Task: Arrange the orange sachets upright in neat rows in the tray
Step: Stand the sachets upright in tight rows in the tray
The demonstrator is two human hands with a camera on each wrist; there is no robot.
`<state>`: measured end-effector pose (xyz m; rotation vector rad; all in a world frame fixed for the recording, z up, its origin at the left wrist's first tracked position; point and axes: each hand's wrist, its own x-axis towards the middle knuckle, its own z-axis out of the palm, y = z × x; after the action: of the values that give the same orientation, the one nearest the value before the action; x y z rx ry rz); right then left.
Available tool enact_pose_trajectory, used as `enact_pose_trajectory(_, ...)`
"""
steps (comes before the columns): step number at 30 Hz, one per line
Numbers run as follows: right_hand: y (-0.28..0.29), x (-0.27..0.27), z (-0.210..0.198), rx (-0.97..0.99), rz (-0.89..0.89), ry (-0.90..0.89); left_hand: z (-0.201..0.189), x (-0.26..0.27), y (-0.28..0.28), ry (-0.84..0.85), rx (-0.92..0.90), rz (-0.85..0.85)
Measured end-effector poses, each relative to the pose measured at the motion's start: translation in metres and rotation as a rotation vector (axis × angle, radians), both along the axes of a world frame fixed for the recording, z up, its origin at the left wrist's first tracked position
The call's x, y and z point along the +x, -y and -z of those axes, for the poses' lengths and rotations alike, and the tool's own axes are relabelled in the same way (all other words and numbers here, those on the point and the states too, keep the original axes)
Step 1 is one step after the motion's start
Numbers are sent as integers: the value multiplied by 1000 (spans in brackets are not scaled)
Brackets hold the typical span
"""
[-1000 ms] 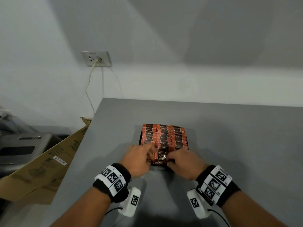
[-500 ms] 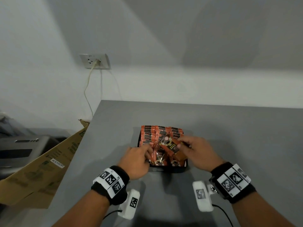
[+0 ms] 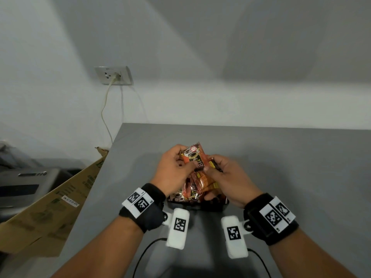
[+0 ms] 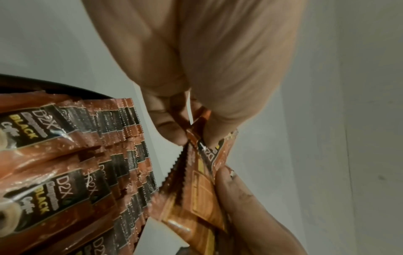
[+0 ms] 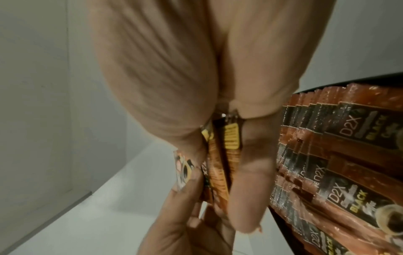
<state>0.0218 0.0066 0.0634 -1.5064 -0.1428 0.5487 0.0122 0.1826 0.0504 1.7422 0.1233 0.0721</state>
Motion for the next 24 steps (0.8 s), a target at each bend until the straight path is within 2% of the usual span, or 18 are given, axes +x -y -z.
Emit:
enact_pose_trajectory(3, 8, 3, 4, -34, -20, 14, 4, 0, -6, -24, -72, -86)
enact_pose_trajectory(6, 19, 11, 9, -90, 80, 63, 7, -1, -16, -67, -141, -165)
enact_pose_trajectory(9, 23, 17, 10, -14, 181, 32, 8, -3, -21, -97, -190, -165)
enact_pose_trajectory(12, 16, 16, 8, 80, 196, 9, 9, -5, -16, -147, -254, -166)
enact_pose_trajectory(15, 6, 14, 7, 85, 205, 16, 9, -5, -6, -228, -357, -145)
enact_pose_trajectory(21, -1, 15, 7, -47, 207, 124, 7, -6, 5, -368, -760, 6)
enact_pose_trajectory(24, 2, 16, 7, -221, 122, 249, 6, -6, 6, -468, -860, 88)
